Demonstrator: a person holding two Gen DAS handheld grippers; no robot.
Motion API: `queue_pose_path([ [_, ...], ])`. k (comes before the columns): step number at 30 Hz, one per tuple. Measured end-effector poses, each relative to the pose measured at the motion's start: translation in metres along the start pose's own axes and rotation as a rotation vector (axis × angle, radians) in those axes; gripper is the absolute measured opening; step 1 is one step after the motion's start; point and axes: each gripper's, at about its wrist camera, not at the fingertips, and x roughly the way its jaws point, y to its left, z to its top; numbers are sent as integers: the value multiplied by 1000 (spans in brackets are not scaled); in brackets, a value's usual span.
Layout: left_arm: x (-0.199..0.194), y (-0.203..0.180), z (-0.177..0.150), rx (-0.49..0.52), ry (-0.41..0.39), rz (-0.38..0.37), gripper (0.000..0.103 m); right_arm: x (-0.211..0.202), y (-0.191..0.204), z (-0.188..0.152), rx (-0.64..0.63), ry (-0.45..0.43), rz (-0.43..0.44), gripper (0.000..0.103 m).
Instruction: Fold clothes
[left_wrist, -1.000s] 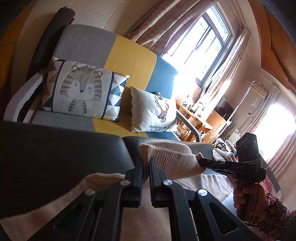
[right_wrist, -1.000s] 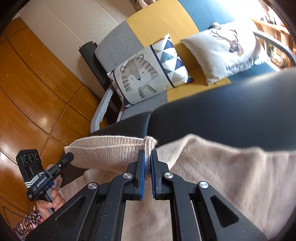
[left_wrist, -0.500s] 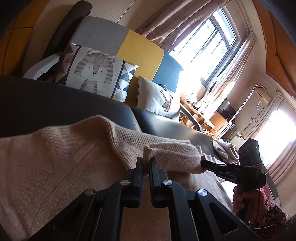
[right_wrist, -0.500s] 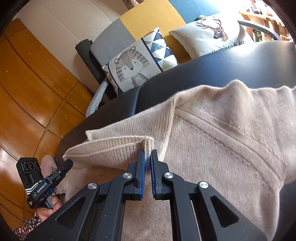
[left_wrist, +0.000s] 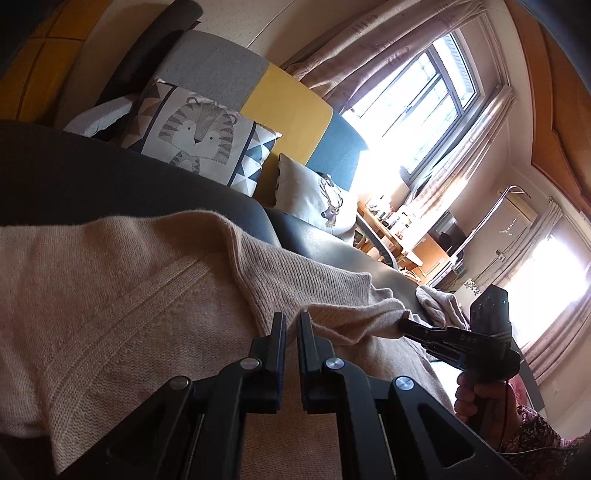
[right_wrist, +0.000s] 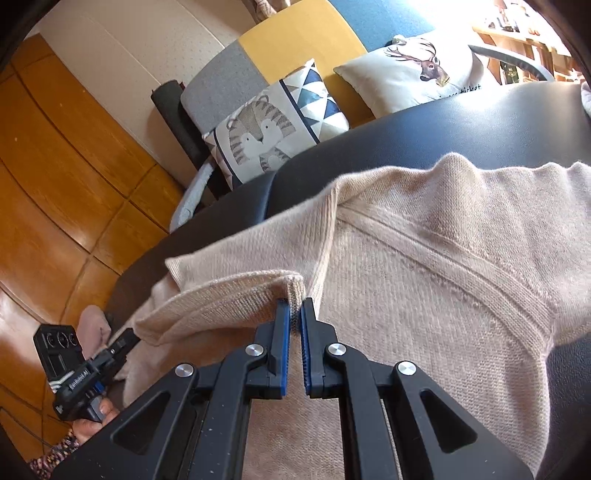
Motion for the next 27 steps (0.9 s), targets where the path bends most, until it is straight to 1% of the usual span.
queue_pose_path([
  [2, 2, 6, -3, -44, 19, -23, 5, 6, -7, -5, 35, 45, -13, 12],
  [3, 3, 9, -5, -65, 31, -34, 5, 4, -14, -7, 77, 50, -3, 17],
  [6, 0, 12, -13, -93, 67, -32, 5, -13, -26, -18, 173, 20, 30, 18],
  [10, -6, 14, -21, -116, 108, -14, 5, -39, -25, -20, 178, -71, 25, 18],
  [11, -7, 12, -18, -116, 97, -8, 6, -45, -24, -20, 177, -95, 22, 18],
  [12, -6, 7, -13, -107, 84, 2, 8, -44, -21, -17, 171, -90, 22, 18],
  [14, 0, -10, 0, -66, 68, 33, 12, -35, -13, -8, 157, -60, 23, 18],
  [15, 8, -21, 6, -27, 68, 53, 13, -31, -9, -4, 150, -45, 24, 18],
  [17, 24, -44, 17, 50, 73, 90, 14, -20, -5, -1, 168, -7, -19, 18],
  [18, 34, -52, 19, 90, 91, 104, 14, -17, -5, -2, 189, 7, -32, 18],
  [20, 52, -69, 22, 167, 129, 130, 14, -13, -9, -8, 234, 34, -4, 20],
  [21, 60, -76, 20, 200, 155, 134, 14, -10, -10, -11, 241, 45, 2, 26],
  [23, 73, -85, 11, 266, 215, 144, 14, -6, -10, -17, 246, 66, 2, 29],
  [25, 85, -93, 1, 334, 274, 158, 14, -2, -10, -22, 245, 77, 5, 29],
  [26, 87, -95, -6, 373, 301, 174, 14, -2, -8, -22, 217, 75, 1, 29],
  [27, 89, -98, -13, 412, 327, 190, 14, -2, -4, -22, 180, 74, -5, 24],
])
